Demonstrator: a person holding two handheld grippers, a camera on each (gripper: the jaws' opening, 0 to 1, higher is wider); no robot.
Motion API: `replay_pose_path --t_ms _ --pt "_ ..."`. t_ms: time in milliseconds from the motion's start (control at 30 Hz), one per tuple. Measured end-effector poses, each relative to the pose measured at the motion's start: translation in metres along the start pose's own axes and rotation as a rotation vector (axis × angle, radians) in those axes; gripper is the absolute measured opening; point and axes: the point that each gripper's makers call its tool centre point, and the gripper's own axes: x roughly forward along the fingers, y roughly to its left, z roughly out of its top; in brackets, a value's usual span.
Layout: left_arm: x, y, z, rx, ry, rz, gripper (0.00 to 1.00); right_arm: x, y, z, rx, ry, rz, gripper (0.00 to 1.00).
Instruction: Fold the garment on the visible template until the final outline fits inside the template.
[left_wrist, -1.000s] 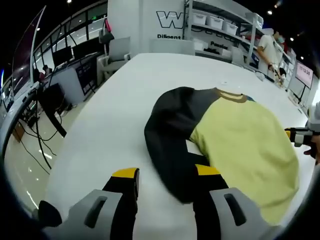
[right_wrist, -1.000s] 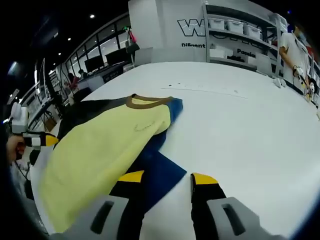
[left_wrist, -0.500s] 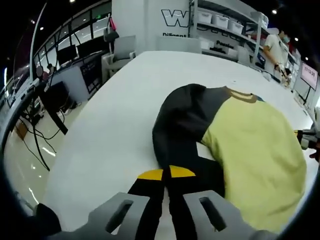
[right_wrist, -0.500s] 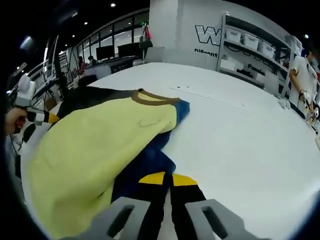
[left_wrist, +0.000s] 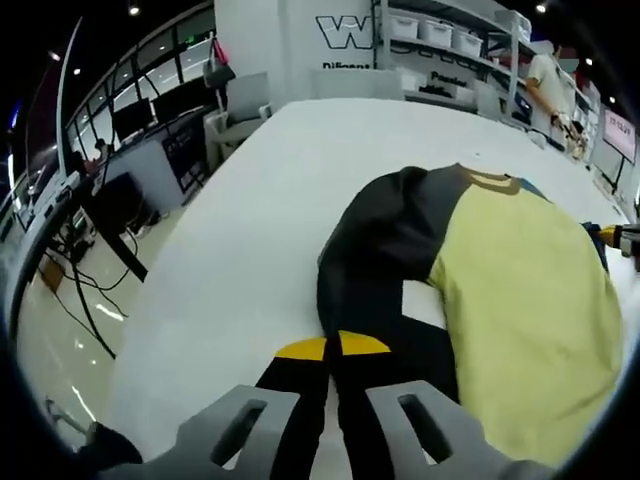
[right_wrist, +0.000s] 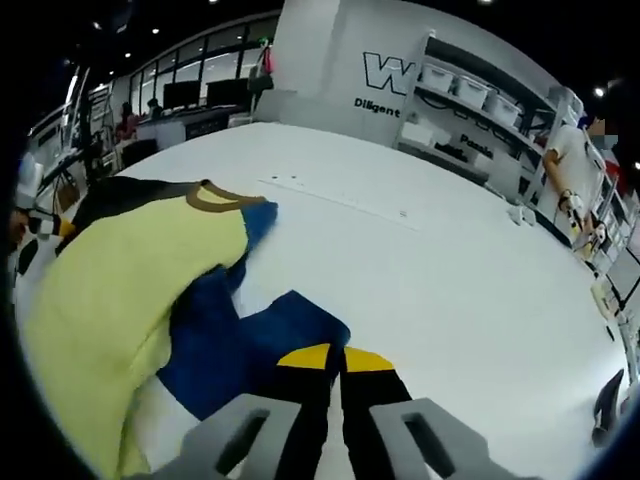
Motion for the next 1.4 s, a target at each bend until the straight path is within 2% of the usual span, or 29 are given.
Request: replay_pose_path --t_ms 200,333,567,600,833,1000,1067,1133,1200,1300,1367,1400 --pt "-0.001 0.006 0.0 -0.008 0.013 0.016 0.02 -0.005 -0.048 -0.015 0.08 0.039 -0.096 0.0" --pt "-0.004 0.011 -0.002 -0.011 0.021 0.024 0.02 -0.012 -0.075 -0.019 0.102 0.034 -0.137 0.0" --pt "-0.005 0.017 -0.003 -0.003 0.037 0.042 0.02 -0.024 -0.106 -0.03 0.128 0.076 -0.198 0.0" --pt "-0.005 0.018 -0.003 -0.007 0.04 0.045 0.02 -0.029 -0.119 -0.037 0.124 0.104 -0.232 0.0" --pt "-0.007 0.023 -0.004 -0.014 0.049 0.059 0.02 -0.046 -0.157 -0.053 0.149 0.139 -0.295 0.0" --pt "-0.009 0.026 -0.002 -0.013 0.051 0.068 0.02 -0.05 -0.177 -0.065 0.11 0.178 -0.313 0.0" --pt "-0.01 0.027 -0.002 -0.004 0.051 0.071 0.02 -0.052 -0.184 -0.068 0.119 0.183 -0.319 0.0" --pt "-0.01 0.027 -0.001 -0.008 0.05 0.068 0.02 -0.052 -0.182 -0.07 0.175 0.17 -0.289 0.0" --pt "-0.011 0.027 0.0 -0.009 0.045 0.068 0.02 -0.052 -0.181 -0.071 0.166 0.172 -0.289 0.0" --pt "-0.013 0.025 0.007 0.026 0.002 0.056 0.03 -0.055 -0.179 -0.069 0.142 0.17 -0.295 0.02" --pt "-0.017 0.024 0.009 0.034 -0.002 0.058 0.14 -0.06 -0.174 -0.058 0.128 0.138 -0.299 0.1" --pt "-0.02 0.023 0.01 0.034 -0.011 0.054 0.21 -0.063 -0.172 -0.052 0.138 0.117 -0.302 0.17"
